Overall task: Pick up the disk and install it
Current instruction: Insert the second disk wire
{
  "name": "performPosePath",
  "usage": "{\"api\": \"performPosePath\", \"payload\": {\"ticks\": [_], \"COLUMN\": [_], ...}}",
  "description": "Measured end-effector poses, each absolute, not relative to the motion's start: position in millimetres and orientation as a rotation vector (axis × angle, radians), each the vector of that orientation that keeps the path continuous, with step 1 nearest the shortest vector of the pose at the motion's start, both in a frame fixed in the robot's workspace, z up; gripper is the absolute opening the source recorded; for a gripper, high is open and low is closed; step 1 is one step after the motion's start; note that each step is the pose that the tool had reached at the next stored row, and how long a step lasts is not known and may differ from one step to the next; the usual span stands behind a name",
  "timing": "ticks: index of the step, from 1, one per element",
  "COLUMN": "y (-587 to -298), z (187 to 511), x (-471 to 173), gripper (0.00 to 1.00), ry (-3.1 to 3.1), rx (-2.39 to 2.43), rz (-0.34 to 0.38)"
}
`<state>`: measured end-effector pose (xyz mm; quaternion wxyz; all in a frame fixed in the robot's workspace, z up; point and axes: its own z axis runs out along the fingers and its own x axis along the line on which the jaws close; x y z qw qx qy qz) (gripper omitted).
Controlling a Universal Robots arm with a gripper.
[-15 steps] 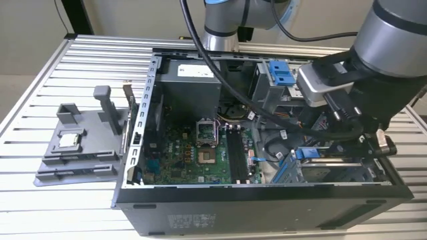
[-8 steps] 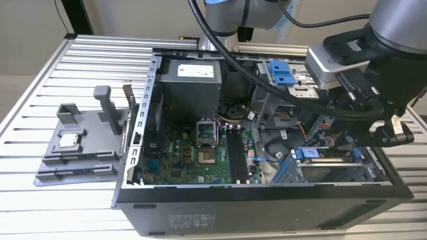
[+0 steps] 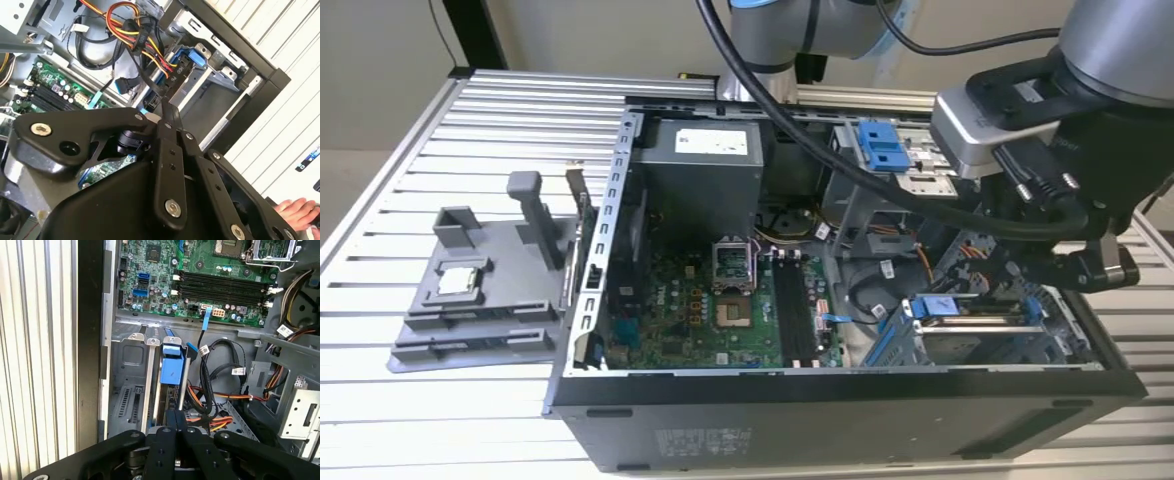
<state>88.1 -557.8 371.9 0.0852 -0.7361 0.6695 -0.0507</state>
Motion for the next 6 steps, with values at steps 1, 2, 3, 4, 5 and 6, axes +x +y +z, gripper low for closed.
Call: {"api": "performPosePath", "payload": {"ticks": [1, 2, 3, 4, 5, 6], "y": [-557.8, -557.8, -557.8, -557.8, -557.8, -557.8], "z": [371.9, 371.9, 371.9, 371.9, 371.9, 371.9], "x": [88.2, 88.2, 88.2, 88.2, 88.2, 88.2], "gripper": [0.0, 0.0, 0.0, 0.0, 0.0, 0.0], "ry": [1.996, 1.996, 1.996, 1.996, 1.996, 1.996], "rx": [-2.195, -2.195, -2.195, -2.195, -2.195, -2.195], "rz": [-0.151, -0.151, -0.151, -0.151, -0.151, -0.151]}}
